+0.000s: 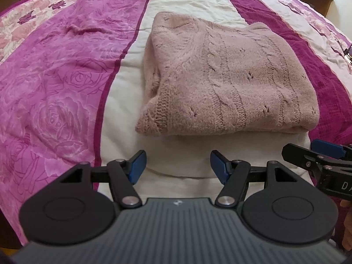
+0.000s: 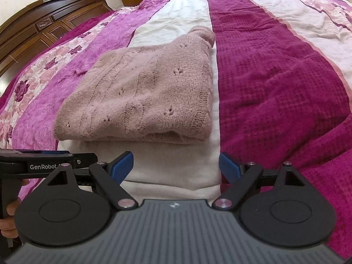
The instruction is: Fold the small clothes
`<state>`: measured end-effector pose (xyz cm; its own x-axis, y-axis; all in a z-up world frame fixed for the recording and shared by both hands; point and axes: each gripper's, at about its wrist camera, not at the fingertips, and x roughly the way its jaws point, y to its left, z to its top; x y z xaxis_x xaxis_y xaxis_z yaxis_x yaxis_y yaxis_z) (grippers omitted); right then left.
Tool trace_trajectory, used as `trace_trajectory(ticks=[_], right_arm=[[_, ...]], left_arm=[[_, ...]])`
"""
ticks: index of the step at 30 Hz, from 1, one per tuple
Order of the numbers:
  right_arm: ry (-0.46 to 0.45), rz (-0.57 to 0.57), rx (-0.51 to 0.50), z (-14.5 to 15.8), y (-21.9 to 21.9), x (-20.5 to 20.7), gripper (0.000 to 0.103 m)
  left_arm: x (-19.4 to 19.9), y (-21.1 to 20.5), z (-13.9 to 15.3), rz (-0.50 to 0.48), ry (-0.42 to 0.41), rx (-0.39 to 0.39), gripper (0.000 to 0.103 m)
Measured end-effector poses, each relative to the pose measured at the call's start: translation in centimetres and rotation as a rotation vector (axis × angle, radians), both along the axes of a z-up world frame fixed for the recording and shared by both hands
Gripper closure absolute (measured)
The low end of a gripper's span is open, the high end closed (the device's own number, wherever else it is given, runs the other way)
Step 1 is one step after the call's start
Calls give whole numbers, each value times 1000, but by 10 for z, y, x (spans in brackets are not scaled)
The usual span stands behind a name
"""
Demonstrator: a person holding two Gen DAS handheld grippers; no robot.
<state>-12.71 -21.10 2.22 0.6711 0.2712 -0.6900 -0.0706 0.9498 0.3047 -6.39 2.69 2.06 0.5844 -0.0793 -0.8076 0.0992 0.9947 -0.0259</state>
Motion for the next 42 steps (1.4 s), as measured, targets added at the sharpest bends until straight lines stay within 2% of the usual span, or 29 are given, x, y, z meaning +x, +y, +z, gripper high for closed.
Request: trace_trajectory(ticks=[42], right_arm=[[2,3,3,-1,1,1,14]], left_arm=[[1,-2,-4,-9,16,11,37]])
